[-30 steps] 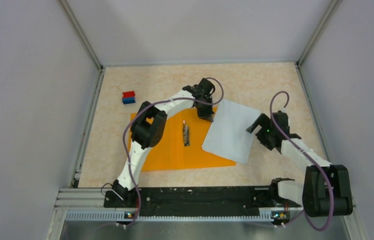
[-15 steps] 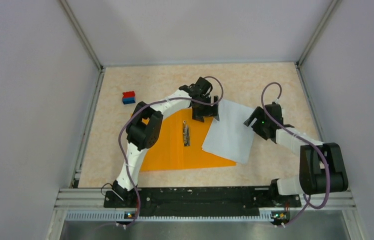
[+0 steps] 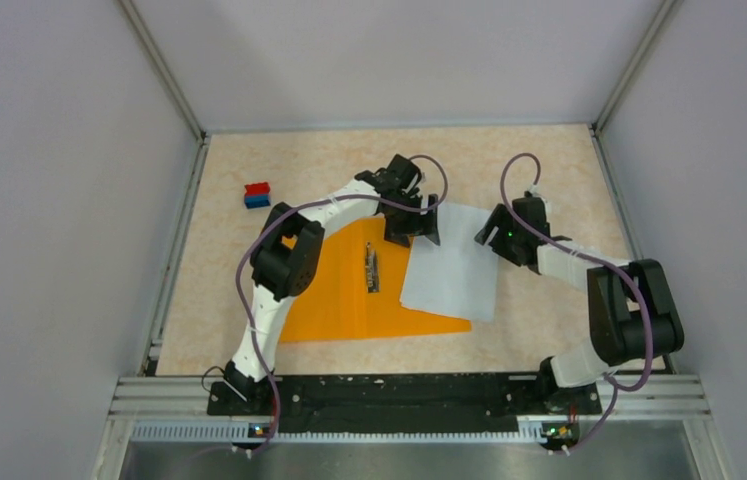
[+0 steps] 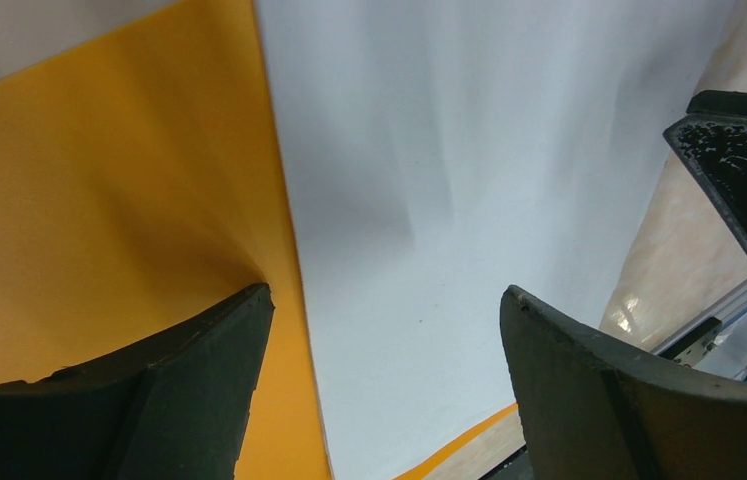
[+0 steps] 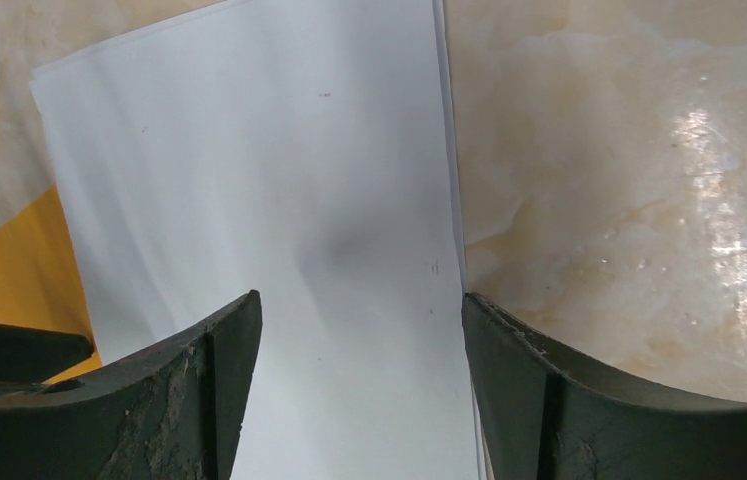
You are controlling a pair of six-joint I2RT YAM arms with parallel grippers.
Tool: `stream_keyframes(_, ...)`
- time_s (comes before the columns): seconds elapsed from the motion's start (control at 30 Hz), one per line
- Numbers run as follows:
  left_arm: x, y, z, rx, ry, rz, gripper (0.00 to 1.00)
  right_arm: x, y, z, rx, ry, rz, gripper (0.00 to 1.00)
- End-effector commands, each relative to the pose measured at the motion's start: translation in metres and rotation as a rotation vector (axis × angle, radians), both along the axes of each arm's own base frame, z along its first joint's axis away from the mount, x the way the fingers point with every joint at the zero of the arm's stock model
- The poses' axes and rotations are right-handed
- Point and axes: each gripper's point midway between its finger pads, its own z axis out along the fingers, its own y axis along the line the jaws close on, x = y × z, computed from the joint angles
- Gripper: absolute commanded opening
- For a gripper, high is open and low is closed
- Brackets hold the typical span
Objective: Put the files into the folder
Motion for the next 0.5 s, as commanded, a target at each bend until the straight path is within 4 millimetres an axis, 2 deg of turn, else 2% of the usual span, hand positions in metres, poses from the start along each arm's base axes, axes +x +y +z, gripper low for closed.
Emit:
stream_keyframes(0.0,-0.032,0.007,-0.043,0.053,0.145,0.000,0.88,-0.051,0.019,-0.046,0.018,0.234,0.081,0.72)
stream_keyframes(0.2,-0.030,-0.002,-0.039,0.003,0.162,0.048,0.80,-0.052,0.030,-0.046,0.031,0.236,0.104,0.72)
stream_keyframes(0.47,-0.020,0.003,-0.002,-0.097,0.122,0.124,0.65,-0.053,0.035,-0.042,0.059,0.225,0.118,0.72)
